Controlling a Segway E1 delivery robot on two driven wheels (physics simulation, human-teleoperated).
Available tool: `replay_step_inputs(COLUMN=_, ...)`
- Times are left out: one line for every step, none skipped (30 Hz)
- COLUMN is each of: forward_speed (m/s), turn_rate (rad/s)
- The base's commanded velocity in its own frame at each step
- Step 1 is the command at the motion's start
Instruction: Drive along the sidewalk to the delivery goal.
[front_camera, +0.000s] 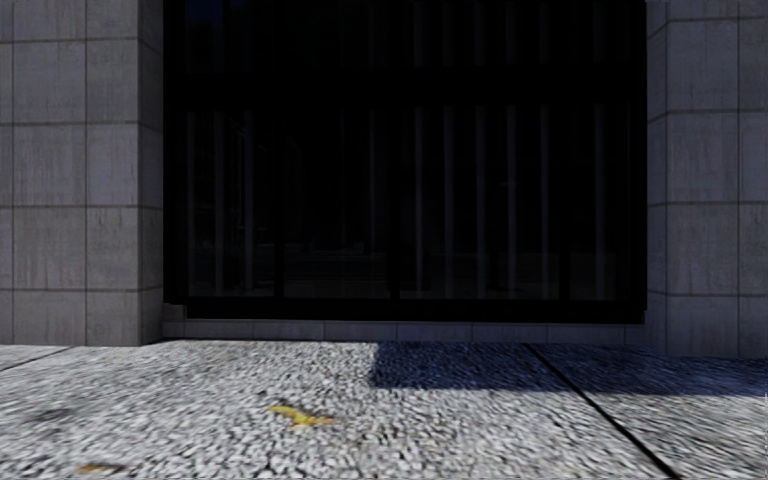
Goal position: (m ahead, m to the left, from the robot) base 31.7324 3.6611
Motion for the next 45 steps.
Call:
replay_step_inputs(forward_speed=1.39, turn_rate=0.49)
replay_step_inputs(forward_speed=1.36, turn_rate=0.51)
replay_step_inputs(forward_speed=1.23, turn_rate=0.52)
replay_step_inputs(forward_speed=1.10, turn_rate=0.52)
replay_step_inputs(forward_speed=1.01, turn_rate=0.52)
replay_step_inputs(forward_speed=0.97, turn_rate=0.52)
replay_step_inputs(forward_speed=0.93, turn_rate=0.54)
replay_step_inputs(forward_speed=0.93, turn_rate=0.56)
replay_step_inputs(forward_speed=0.92, turn_rate=0.56)
replay_step_inputs(forward_speed=0.92, turn_rate=0.56)
replay_step_inputs(forward_speed=0.92, turn_rate=0.57)
replay_step_inputs(forward_speed=0.92, turn_rate=0.58)
replay_step_inputs(forward_speed=0.93, turn_rate=0.59)
replay_step_inputs(forward_speed=0.95, turn_rate=0.60)
replay_step_inputs(forward_speed=1.00, turn_rate=0.60)
replay_step_inputs(forward_speed=1.06, turn_rate=0.60)
replay_step_inputs(forward_speed=1.09, turn_rate=0.60)
replay_step_inputs(forward_speed=1.11, turn_rate=0.60)
replay_step_inputs(forward_speed=1.11, turn_rate=0.64)
replay_step_inputs(forward_speed=1.11, turn_rate=0.67)
replay_step_inputs(forward_speed=1.12, turn_rate=0.67)
replay_step_inputs(forward_speed=1.12, turn_rate=0.67)
replay_step_inputs(forward_speed=1.12, turn_rate=0.67)
replay_step_inputs(forward_speed=1.13, turn_rate=0.68)
replay_step_inputs(forward_speed=1.13, turn_rate=0.68)
replay_step_inputs(forward_speed=1.13, turn_rate=0.68)
replay_step_inputs(forward_speed=1.14, turn_rate=0.68)
replay_step_inputs(forward_speed=1.15, turn_rate=0.68)
replay_step_inputs(forward_speed=1.16, turn_rate=0.68)
replay_step_inputs(forward_speed=1.16, turn_rate=0.68)
replay_step_inputs(forward_speed=1.16, turn_rate=0.68)
replay_step_inputs(forward_speed=1.16, turn_rate=0.68)
replay_step_inputs(forward_speed=1.16, turn_rate=0.68)
replay_step_inputs(forward_speed=1.16, turn_rate=0.68)
replay_step_inputs(forward_speed=1.16, turn_rate=0.68)
replay_step_inputs(forward_speed=1.16, turn_rate=0.68)
replay_step_inputs(forward_speed=1.16, turn_rate=0.68)
replay_step_inputs(forward_speed=1.17, turn_rate=0.68)
replay_step_inputs(forward_speed=1.18, turn_rate=0.68)
replay_step_inputs(forward_speed=1.18, turn_rate=0.68)
replay_step_inputs(forward_speed=1.18, turn_rate=0.68)
replay_step_inputs(forward_speed=1.19, turn_rate=0.68)
replay_step_inputs(forward_speed=1.19, turn_rate=0.68)
replay_step_inputs(forward_speed=1.20, turn_rate=0.68)
replay_step_inputs(forward_speed=1.20, turn_rate=0.68)
